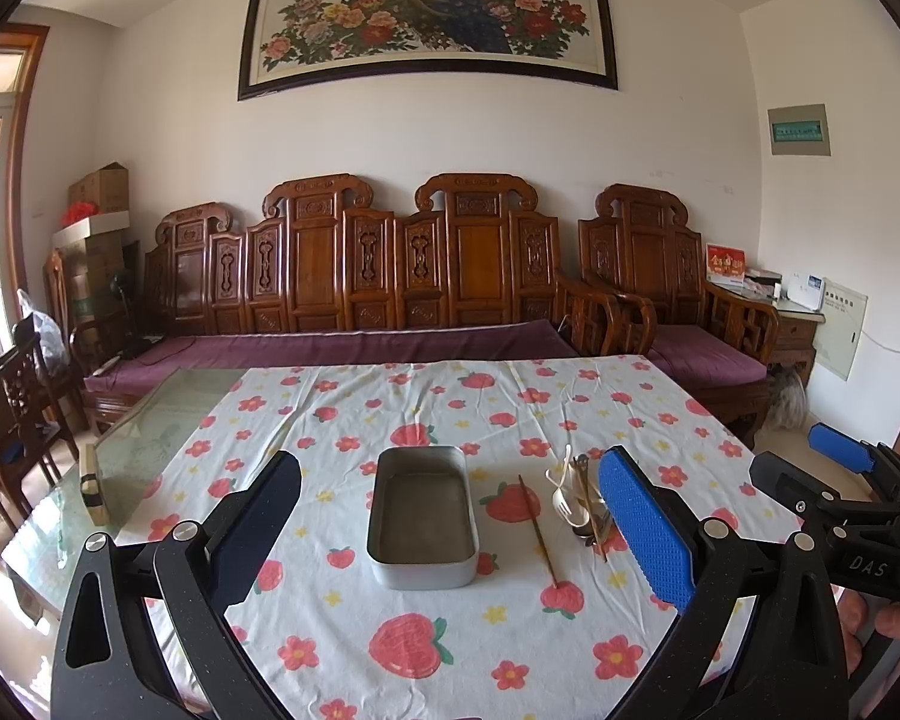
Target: Organize utensils
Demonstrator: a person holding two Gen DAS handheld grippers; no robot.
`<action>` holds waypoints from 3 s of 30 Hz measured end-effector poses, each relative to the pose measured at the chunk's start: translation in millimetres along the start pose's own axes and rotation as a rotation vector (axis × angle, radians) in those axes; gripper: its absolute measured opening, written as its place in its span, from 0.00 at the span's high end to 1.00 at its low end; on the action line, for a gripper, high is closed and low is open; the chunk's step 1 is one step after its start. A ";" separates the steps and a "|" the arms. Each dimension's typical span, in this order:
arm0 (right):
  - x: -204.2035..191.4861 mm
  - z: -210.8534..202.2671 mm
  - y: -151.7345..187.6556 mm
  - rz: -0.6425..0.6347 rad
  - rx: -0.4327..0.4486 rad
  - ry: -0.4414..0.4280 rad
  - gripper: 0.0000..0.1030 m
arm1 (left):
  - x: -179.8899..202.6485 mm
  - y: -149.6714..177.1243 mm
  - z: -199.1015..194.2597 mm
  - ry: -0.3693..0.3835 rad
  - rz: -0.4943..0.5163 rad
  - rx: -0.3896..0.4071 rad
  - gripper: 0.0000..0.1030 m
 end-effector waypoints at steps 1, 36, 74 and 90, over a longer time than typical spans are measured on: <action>0.0 0.0 -0.1 0.000 0.000 0.000 0.03 | 0.3 -0.4 -0.5 0.000 0.000 0.000 0.06; -1.3 -1.9 -1.6 0.001 0.000 -0.001 0.03 | 6.1 -5.6 -3.7 0.002 0.006 0.003 0.06; 29.9 104.7 62.1 -0.047 -0.219 -0.070 0.43 | 26.8 60.1 94.5 0.110 0.062 -0.218 0.06; 45.1 232.0 114.7 -0.031 -0.521 -0.112 0.76 | 38.0 98.4 134.6 0.173 0.075 -0.346 0.06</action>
Point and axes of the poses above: each gripper's, at about its wrist camera, not at the fingertips, and z roughly the way its jaws point, x to its right, y to its underside, the point moved 5 cm from there along z, roughly the way its jaws point, and after that the axes turned 1 degree about -y, right-handed, at the moved point
